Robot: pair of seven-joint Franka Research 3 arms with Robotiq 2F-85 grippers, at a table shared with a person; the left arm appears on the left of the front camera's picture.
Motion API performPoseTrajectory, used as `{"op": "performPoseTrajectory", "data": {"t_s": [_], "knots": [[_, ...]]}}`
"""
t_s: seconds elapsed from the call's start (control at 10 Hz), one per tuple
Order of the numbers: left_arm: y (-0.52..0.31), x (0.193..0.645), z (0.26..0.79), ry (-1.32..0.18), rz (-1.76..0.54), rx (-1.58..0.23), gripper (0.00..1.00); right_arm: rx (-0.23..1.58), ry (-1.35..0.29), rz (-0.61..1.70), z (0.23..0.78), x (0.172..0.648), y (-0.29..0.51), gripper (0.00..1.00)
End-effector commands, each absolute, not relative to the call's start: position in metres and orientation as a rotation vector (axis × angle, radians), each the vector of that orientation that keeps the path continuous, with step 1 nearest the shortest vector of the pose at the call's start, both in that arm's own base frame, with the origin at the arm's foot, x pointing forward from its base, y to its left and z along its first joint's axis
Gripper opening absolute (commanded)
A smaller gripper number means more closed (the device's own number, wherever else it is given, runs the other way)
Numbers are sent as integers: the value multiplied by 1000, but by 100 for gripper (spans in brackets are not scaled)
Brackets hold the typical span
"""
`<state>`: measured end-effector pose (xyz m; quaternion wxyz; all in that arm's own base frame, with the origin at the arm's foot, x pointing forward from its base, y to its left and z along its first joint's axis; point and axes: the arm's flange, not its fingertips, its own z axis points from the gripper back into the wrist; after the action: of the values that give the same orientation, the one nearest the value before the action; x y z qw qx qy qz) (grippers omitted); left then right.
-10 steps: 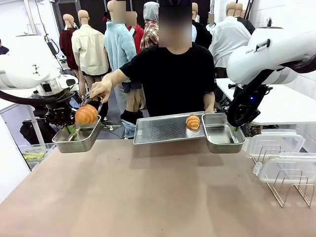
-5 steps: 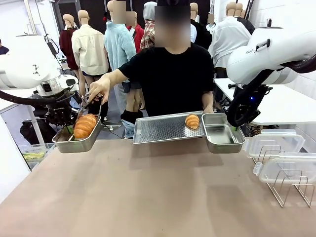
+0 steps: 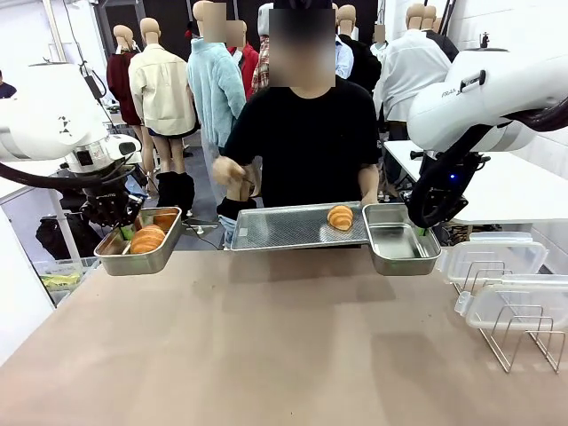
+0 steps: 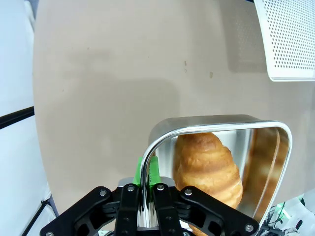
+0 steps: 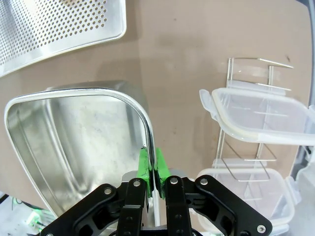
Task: Place the bread in airtight containers.
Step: Once an object is inside an Airtight Container , place the container in the center of the table.
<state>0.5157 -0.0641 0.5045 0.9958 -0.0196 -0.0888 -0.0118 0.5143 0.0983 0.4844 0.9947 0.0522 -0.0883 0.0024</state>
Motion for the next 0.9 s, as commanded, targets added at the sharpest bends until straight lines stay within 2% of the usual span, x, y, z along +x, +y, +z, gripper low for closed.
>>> {"op": "performPoseTrajectory", "data": {"t_s": [0.0,0.8], "knots": [[-61,514,506,-201,-28,-26,0,106,-184,4,488,513,98,0],[-61,514,506,-201,-28,-26,0,106,-184,4,488,513,98,0]]}}
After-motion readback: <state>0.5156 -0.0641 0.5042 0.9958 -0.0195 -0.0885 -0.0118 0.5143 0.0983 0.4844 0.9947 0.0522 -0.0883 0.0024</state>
